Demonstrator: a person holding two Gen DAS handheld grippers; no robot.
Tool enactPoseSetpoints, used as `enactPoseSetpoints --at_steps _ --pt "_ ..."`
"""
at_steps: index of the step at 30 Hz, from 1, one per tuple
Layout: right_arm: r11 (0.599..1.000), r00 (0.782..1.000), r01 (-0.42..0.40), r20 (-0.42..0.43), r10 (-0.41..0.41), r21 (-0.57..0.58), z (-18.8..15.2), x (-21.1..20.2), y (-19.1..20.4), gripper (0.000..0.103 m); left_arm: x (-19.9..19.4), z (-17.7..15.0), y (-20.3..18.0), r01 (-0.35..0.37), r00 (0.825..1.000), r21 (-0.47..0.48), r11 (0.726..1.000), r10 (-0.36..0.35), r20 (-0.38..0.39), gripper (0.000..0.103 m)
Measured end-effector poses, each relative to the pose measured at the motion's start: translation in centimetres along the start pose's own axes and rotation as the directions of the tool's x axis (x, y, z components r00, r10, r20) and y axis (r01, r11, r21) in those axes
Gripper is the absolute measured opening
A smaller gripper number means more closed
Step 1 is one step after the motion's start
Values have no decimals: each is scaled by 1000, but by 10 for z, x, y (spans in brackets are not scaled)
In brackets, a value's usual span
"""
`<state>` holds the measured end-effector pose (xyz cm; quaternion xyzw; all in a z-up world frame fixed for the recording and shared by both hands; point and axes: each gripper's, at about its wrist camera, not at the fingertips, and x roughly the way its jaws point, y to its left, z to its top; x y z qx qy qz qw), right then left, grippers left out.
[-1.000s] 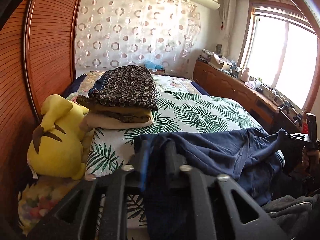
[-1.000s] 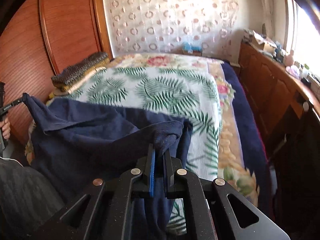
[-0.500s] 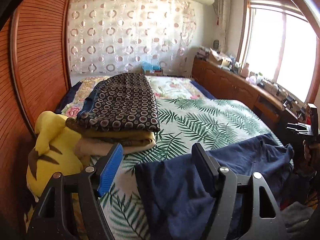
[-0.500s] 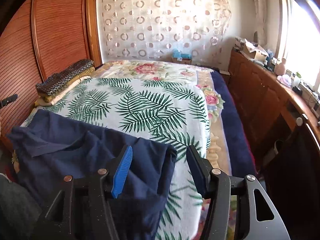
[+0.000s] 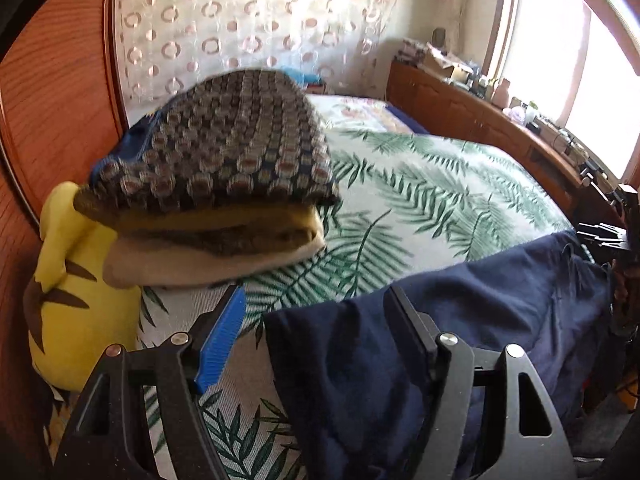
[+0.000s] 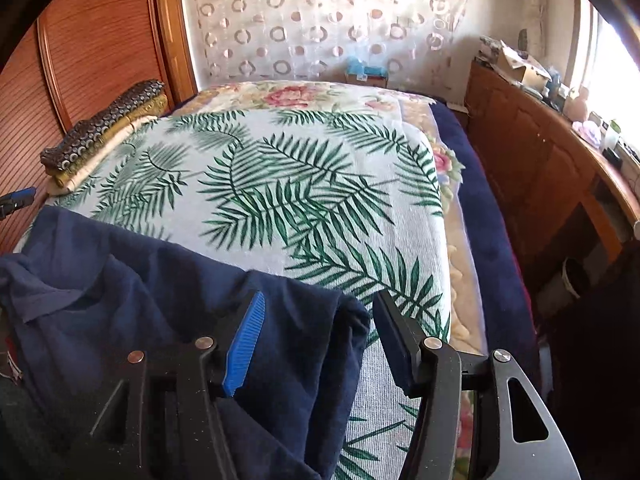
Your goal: Fold small clothes
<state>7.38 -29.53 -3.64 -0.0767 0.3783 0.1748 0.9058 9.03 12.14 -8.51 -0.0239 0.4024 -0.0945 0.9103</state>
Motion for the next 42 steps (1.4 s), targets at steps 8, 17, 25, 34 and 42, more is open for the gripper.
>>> enactPoseSetpoints --at_steps 8,17,25,34,42 --pt "1000 999 -5 -34 5 17 -2 8 -5 58 15 -15 -3 4 999 -1 1000 -4 -49 72" --pt "1000 999 4 -42 -3 24 0 11 -13 58 19 -22 -1 20 998 -24 1000 -22 -66 72" --pt "997 997 -66 -38 64 -38 -1 11 -2 26 21 -23 -7 6 998 -3 1000 -6 -70 69" --pt "991 991 -124 45 126 -52 -5 -53 1 13 -47 -7 -28 227 972 -8 974 -226 61 11" --pt "992 975 -24 218 51 -127 15 -190 16 12 -172 40 -67 212 920 158 964 -252 301 11"
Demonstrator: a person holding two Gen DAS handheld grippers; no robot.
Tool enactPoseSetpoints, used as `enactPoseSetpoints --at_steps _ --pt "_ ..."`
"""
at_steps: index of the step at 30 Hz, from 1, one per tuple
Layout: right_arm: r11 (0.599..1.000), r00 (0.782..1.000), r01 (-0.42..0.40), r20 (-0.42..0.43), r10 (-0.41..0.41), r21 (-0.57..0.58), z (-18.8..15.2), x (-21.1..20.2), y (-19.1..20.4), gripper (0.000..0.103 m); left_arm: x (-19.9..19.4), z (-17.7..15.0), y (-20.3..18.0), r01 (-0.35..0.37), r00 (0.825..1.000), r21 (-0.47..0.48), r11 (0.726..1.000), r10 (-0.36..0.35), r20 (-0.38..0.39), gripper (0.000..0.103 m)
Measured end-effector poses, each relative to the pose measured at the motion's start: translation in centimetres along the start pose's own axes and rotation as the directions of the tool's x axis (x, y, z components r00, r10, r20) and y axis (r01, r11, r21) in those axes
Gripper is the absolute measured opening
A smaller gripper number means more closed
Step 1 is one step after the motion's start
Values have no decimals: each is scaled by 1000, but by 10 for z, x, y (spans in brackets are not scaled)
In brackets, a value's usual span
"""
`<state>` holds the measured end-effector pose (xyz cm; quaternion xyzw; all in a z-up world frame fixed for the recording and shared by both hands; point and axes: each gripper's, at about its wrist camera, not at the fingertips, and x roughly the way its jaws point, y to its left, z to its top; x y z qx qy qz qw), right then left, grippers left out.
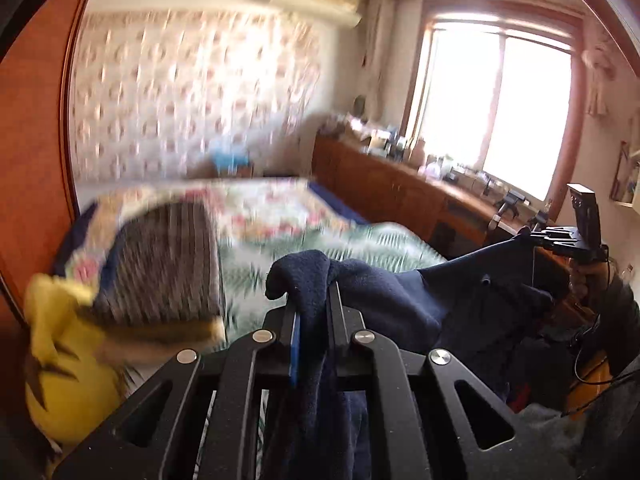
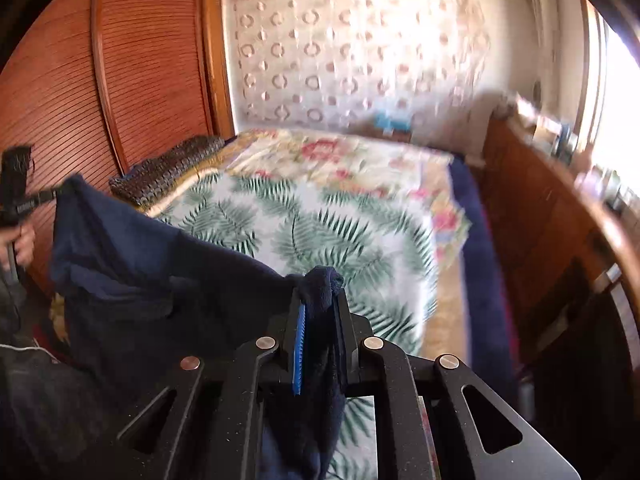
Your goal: Fold small clothes
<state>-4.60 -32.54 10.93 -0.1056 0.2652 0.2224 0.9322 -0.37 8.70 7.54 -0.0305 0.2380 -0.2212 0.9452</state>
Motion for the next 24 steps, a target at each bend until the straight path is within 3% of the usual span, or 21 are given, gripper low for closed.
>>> enactPoseSetpoints --at_steps 6,16,19,24 --pt "996 987 65 151 -54 -67 42 -90 15 12 -52 50 -17 -24 989 80 997 12 145 11" --pt "971 928 194 347 -134 -142 95 -196 36 12 -110 104 -17 -84 946 116 990 43 320 11" --pt "971 923 193 362 -130 -143 101 -205 37 12 -107 111 -11 -93 944 115 989 51 326 11" --pt "976 931 179 342 -127 -123 93 -180 32 12 -85 105 -1 -106 948 91 990 73 311 11"
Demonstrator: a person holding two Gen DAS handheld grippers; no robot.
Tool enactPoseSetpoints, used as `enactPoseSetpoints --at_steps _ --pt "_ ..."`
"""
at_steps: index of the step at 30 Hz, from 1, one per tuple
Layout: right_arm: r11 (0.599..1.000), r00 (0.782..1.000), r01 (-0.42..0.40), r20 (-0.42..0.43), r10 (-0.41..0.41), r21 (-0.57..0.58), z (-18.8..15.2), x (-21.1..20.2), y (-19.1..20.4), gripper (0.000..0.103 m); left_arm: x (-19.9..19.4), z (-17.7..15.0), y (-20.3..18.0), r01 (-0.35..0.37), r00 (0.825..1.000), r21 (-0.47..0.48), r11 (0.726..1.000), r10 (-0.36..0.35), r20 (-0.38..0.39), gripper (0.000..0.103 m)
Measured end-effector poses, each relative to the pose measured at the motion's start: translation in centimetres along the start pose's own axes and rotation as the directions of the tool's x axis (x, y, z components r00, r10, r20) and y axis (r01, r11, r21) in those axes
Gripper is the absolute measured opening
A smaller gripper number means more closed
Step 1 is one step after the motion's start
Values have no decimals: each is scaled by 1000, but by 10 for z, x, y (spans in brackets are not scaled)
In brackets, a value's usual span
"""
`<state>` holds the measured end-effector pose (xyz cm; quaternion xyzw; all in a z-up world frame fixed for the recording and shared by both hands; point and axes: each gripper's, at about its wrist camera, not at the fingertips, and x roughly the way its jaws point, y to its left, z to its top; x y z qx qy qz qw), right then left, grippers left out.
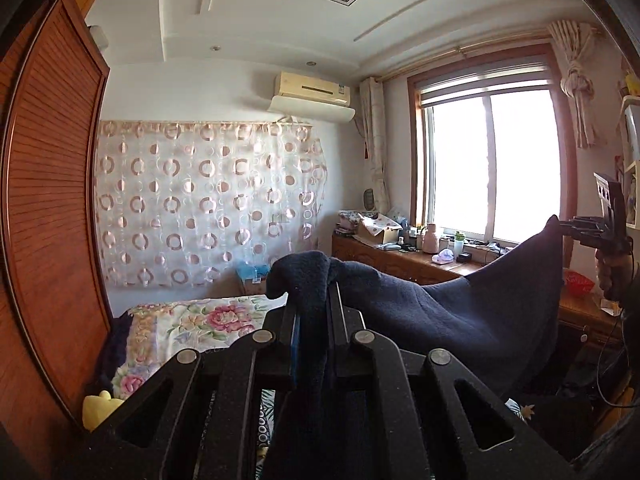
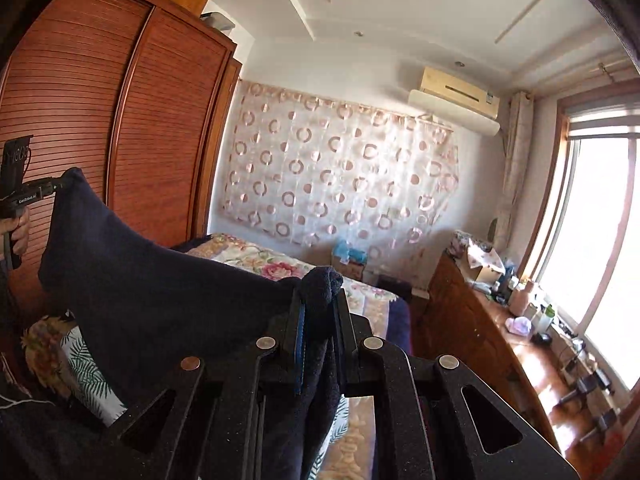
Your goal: Fold small clothes
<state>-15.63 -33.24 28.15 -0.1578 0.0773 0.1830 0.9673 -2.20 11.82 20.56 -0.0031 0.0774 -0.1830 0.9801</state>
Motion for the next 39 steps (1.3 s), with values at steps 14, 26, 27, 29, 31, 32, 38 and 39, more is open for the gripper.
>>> enactPoseSetpoints --at_steps 14,26,27,29,31,32,38,39 --pt "1000 999 20 43 -20 -3 0 -8 -9 12 -17 24 -16 -10 999 52 999 8 35 11" --pt "999 980 44 -197 -42 7 -25 184 -8 12 123 -20 29 -142 977 60 988 149 -155 15" --pt "998 972 68 -228 -62 17 -33 214 -6 13 151 -32 40 -176 963 87 980 190 -191 21" --pt "993 944 102 -320 -81 51 -50 275 -4 26 188 -51 59 -215 938 105 971 235 -255 36" --pt "983 905 170 -408 -125 76 -73 328 -3 41 217 -78 85 -235 905 64 970 242 -348 42" --pt "976 888 197 -439 -136 95 -85 348 -2 41 224 -89 92 -242 892 49 969 242 -383 42" --pt "984 865 112 -500 -29 136 -127 378 23 42 204 -133 94 -225 864 20 974 209 -459 65" --pt "987 866 94 -499 -16 132 -131 375 23 41 198 -138 92 -224 864 14 974 206 -459 78"
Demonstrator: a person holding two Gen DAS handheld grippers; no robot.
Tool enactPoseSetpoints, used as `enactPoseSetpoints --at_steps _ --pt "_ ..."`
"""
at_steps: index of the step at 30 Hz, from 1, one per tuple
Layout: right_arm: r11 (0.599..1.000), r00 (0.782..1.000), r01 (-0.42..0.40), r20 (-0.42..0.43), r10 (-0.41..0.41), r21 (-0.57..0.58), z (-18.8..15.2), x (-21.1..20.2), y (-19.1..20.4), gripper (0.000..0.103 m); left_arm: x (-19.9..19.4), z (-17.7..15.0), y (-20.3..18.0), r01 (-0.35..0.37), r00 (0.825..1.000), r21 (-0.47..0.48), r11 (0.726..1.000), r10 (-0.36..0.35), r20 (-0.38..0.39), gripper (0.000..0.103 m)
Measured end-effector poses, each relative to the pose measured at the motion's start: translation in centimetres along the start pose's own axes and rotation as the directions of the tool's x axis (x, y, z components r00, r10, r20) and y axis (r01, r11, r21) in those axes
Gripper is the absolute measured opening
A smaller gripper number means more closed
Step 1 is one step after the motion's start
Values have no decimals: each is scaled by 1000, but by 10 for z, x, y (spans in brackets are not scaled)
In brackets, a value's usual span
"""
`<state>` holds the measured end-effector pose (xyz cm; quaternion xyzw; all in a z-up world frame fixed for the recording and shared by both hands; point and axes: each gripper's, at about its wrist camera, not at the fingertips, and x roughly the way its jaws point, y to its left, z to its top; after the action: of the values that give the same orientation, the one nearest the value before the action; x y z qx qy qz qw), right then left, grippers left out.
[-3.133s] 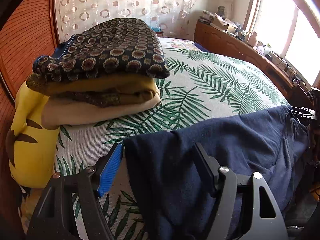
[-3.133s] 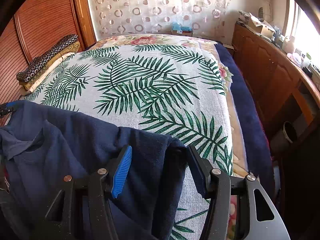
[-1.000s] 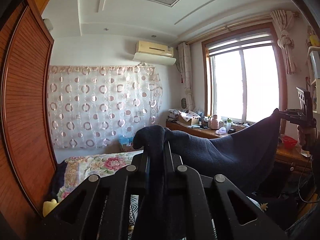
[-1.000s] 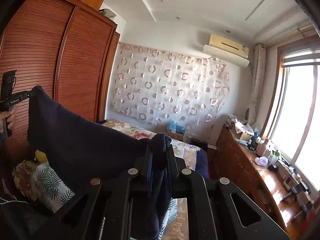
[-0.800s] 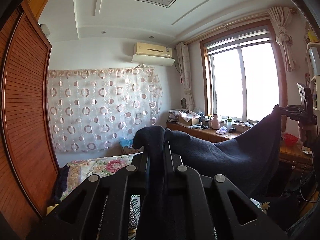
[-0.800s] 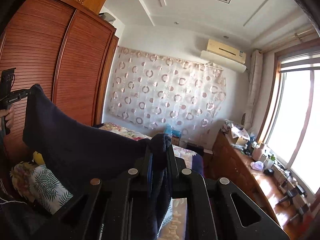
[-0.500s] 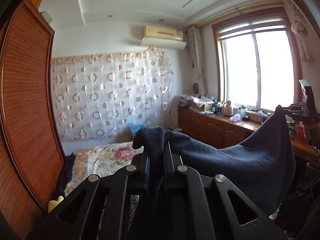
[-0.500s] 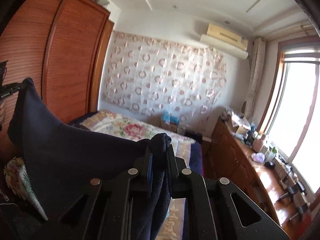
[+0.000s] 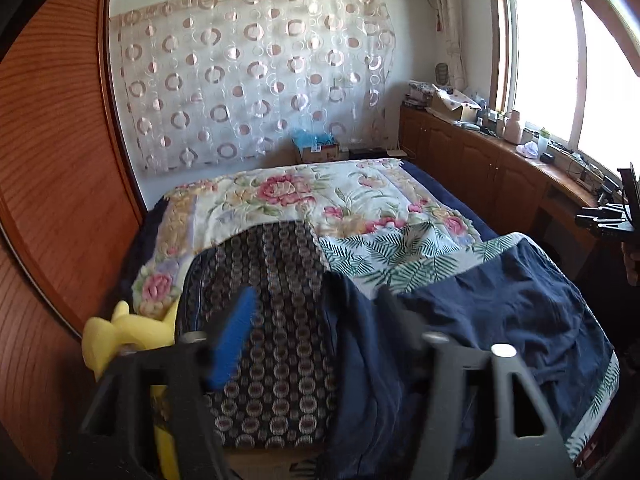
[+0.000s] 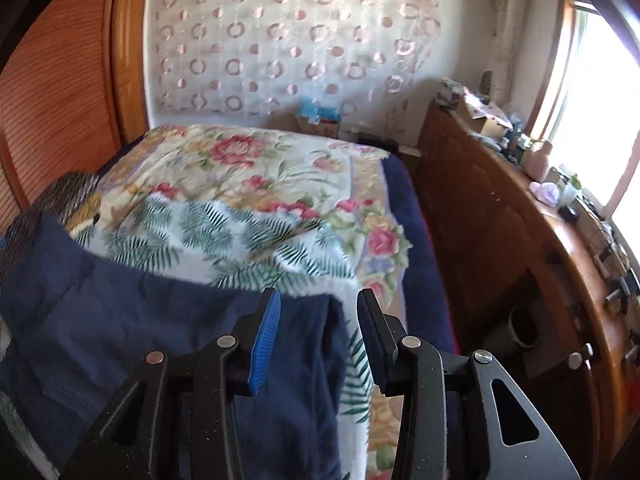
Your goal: Fold small clothes
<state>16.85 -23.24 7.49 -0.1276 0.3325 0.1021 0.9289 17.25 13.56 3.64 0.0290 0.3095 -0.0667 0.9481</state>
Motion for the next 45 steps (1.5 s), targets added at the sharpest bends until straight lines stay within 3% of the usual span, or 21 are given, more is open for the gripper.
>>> enactPoseSetpoints --at_steps 8,17,21,24,29,37,38,44,45 --pt "994 994 -109 7 109 -14 -60 -25 -25 42 -22 -43 -13 35 999 -24 999 -35 -11 80" --pt "979 983 -146 -85 160 145 -126 3 -73 41 -18 -100 -34 67 995 -53 996 -71 -64 80" --pt "965 977 -163 -106 187 205 -132 15 -84 42 -13 -115 -38 72 994 -65 995 -77 -80 80" --pt "958 975 -167 -107 196 233 -131 20 -90 50 -10 -124 -37 84 992 -86 993 -91 -83 80" --pt "951 976 -167 -94 197 262 -125 23 -91 50 0 -127 -29 100 989 -135 986 -113 -93 66" --pt "958 986 -125 -75 149 259 -119 28 -90 50 14 -130 -17 29 991 -148 989 -47 -122 63" --pt "960 987 -121 -69 143 253 -117 28 -93 43 16 -131 -16 24 991 -153 988 -44 -128 62" --pt "969 992 -95 -65 113 229 -123 22 -70 22 24 -130 -17 52 988 -152 987 -73 -137 23" --pt "970 992 -95 -57 110 223 -129 20 -55 16 23 -129 -19 55 989 -146 988 -74 -131 10"
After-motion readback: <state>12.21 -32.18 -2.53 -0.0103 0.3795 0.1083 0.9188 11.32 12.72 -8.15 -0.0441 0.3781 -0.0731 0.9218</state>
